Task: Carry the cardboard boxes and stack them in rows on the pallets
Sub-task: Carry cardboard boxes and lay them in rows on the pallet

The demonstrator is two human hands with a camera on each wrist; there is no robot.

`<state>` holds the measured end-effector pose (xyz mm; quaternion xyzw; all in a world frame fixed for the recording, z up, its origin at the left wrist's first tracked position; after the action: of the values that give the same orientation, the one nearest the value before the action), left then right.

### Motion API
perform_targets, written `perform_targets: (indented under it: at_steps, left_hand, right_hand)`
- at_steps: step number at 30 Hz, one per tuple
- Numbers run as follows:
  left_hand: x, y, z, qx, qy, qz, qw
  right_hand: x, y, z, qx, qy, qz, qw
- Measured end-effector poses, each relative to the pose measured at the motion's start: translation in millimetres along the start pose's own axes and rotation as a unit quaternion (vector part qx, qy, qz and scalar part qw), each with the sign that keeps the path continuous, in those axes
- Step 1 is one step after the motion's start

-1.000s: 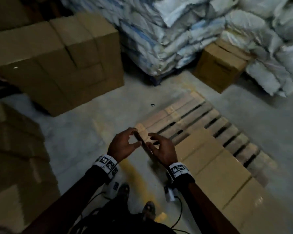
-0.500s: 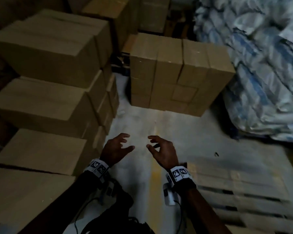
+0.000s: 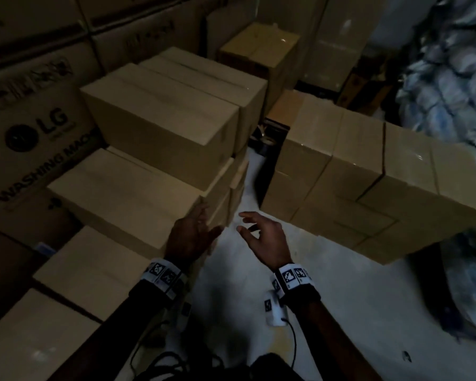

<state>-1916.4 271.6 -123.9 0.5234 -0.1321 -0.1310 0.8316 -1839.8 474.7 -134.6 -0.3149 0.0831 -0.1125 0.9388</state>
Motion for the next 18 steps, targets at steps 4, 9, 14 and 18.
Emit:
perform_targets:
  at_steps: [4,9,14,18]
  left_hand:
    - [-54,11,13,0.024,0.051,-0.007,0.998]
    - [-125,35,8,0.023,0.133,-0.013,0.991]
    - [-204,48,4,0.007,0.244,-0.005,0.970]
    - [-252,52,-3,0.006,0.310,0.072,0.948]
  right_hand:
    - [-77,-6,7,-0.014,0.008,0.030,0.999]
    - [-183,-7,23,-0.022,0.019,0.084,0.996]
    - [-302,-7,46,-0.030,0.035,0.136,0.990]
    - [-388,-7,55,0.025,-0.006,0.181,0.983]
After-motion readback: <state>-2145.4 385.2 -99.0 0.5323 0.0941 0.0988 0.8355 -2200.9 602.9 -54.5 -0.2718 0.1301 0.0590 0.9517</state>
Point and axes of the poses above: each hand's wrist, its own x-axis away from the middle knuckle, its own z-axis out of the back of the hand, y = z × x, the point moved 2 cm from there along -x, towards the middle knuckle, and after that the axes turned 11 degrees about x, right-handed, at the moved point
